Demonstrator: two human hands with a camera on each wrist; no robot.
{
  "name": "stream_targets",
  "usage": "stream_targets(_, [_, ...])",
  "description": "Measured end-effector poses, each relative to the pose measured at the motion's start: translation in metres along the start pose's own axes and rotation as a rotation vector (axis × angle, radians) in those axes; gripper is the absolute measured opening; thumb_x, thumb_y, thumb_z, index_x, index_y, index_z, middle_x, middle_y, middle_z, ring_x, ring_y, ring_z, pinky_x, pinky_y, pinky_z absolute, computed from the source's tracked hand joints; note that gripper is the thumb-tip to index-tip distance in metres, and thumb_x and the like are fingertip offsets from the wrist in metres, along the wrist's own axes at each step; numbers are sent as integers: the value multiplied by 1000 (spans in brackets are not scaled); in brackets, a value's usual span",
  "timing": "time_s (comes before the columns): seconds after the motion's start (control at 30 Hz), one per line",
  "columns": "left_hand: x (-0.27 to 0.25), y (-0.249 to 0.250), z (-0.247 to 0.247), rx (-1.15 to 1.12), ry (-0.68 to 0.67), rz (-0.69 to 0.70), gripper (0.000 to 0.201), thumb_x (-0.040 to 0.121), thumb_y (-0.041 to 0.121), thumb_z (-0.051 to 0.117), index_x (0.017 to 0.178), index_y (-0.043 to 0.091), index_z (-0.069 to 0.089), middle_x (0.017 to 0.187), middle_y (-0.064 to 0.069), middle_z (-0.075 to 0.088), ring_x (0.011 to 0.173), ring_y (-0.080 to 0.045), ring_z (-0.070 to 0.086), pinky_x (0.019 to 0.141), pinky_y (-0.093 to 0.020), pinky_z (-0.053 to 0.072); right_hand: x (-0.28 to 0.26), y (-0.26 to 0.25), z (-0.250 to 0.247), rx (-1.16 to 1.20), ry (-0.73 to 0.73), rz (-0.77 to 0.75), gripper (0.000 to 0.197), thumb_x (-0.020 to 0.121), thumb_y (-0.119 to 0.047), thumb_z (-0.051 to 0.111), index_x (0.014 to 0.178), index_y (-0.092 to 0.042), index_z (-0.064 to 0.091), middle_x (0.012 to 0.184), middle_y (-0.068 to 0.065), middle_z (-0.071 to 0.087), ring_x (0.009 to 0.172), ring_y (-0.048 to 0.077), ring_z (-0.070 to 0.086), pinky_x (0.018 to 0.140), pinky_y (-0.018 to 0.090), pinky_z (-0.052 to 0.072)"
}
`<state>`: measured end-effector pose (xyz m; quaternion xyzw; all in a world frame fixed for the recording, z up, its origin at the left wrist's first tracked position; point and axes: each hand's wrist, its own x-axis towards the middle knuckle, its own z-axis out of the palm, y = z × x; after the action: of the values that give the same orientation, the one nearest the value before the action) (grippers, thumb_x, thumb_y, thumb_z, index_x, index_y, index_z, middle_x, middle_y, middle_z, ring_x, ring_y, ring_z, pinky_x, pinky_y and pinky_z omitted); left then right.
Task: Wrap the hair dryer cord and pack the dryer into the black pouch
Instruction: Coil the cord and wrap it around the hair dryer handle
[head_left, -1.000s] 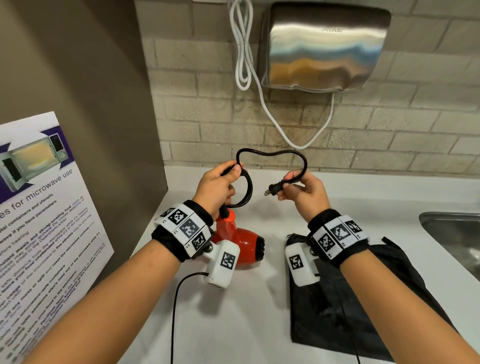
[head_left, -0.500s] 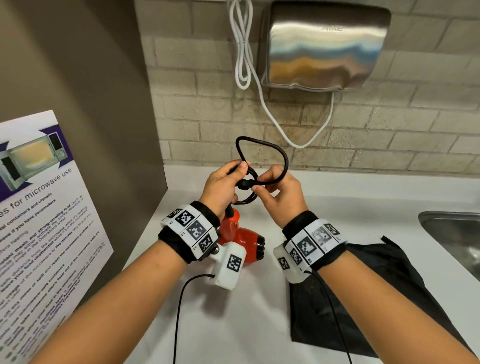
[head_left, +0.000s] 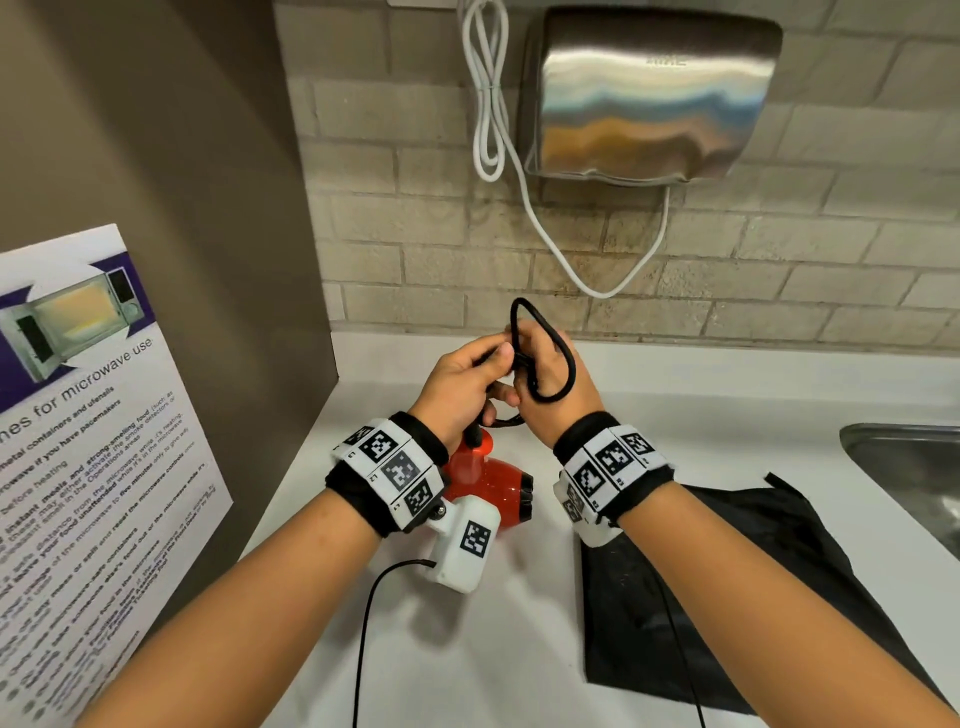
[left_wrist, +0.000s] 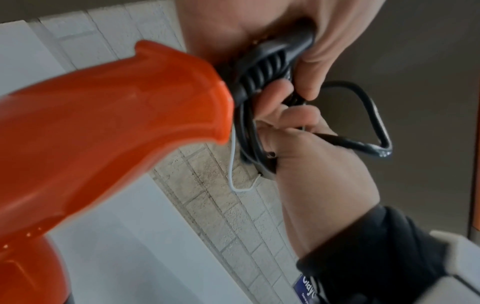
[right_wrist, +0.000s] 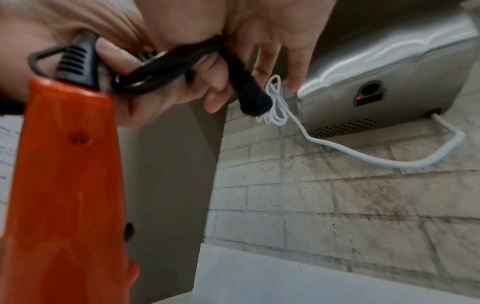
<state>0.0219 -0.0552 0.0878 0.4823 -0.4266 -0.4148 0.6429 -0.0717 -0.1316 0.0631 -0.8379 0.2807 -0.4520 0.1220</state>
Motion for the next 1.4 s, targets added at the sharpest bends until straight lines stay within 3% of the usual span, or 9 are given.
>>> stream_targets(0.1, [2, 1, -2, -15, 43, 13, 20, 95, 17, 46, 104, 28, 60, 88, 6, 58, 40, -2, 43, 34, -14, 28, 1, 7, -6, -52, -185, 92, 49, 79, -22, 48, 127, -23, 38, 90, 15, 61, 73, 28, 60, 67, 33, 51])
stream_targets(0.23, [3, 0, -4, -45, 68, 18, 22, 96, 19, 44, 101, 30, 62, 85, 7, 58, 39, -2, 33, 36, -14, 26, -10, 14, -19, -130, -393, 118, 38, 75, -62, 42, 90, -30, 51, 66, 6, 55, 62, 23, 53, 59, 32, 43])
stream_targets(0.4, [6, 4, -7, -122, 134, 1, 23, 96, 14, 42, 88, 22, 61, 73, 8, 53, 36, -2, 30, 35, -13, 22, -28, 46, -26, -376, -501, 301, 33, 97, -36, 30, 109, -14, 52, 84, 13, 64, 83, 31, 59, 67, 32, 42])
stream_targets(0.57, [5, 2, -6, -44, 88, 8, 23, 96, 15, 43, 81, 23, 60, 63, 15, 55, 37, -2, 28, 37, -13, 21, -38, 70, -23, -242, -621, 528, 39, 92, -7, 33, 126, -26, 42, 93, 8, 62, 83, 26, 57, 77, 32, 47])
stream_targets(0.77, [7, 0, -5, 5, 63, 42, 21, 96, 17, 44, 83, 24, 59, 50, 20, 53, 37, -2, 25, 38, -15, 17, -26, 43, -17, 378, -599, 535, 56, 79, 16, 40, 113, -28, 48, 70, 2, 49, 63, 14, 45, 61, 20, 37])
stream_targets(0.87, [7, 1, -7, 15, 67, 46, 21, 95, 18, 45, 83, 25, 61, 58, 16, 52, 38, -3, 25, 38, -15, 18, -22, 32, -16, 608, -545, 495, 30, 92, 4, 37, 109, -16, 52, 61, 3, 40, 50, 8, 46, 58, 15, 42])
stream_targets(1.07, [1, 2, -9, -75, 67, -20, 19, 91, 20, 51, 77, 22, 62, 73, 4, 54, 32, -4, 25, 38, -15, 15, -4, 25, -21, 382, -216, 453, 34, 96, -17, 38, 65, -21, 51, 55, -2, 32, 41, 8, 33, 48, 26, 34])
stream_targets(1.17, [-1, 1, -7, -18, 54, -19, 10, 87, 17, 58, 78, 20, 62, 63, 9, 54, 32, -5, 24, 35, -12, 18, 10, 20, -31, 272, -69, 417, 31, 95, -19, 43, 65, -20, 51, 50, -9, 35, 34, 1, 42, 37, 13, 31])
stream_targets(1.4, [-2, 3, -6, 59, -36, -29, 14, 88, 9, 56, 85, 20, 64, 55, 13, 56, 33, -3, 24, 35, -13, 18, 35, 3, -53, 206, 117, 319, 23, 93, -20, 47, 79, -6, 59, 48, -6, 34, 33, 1, 36, 34, 11, 25])
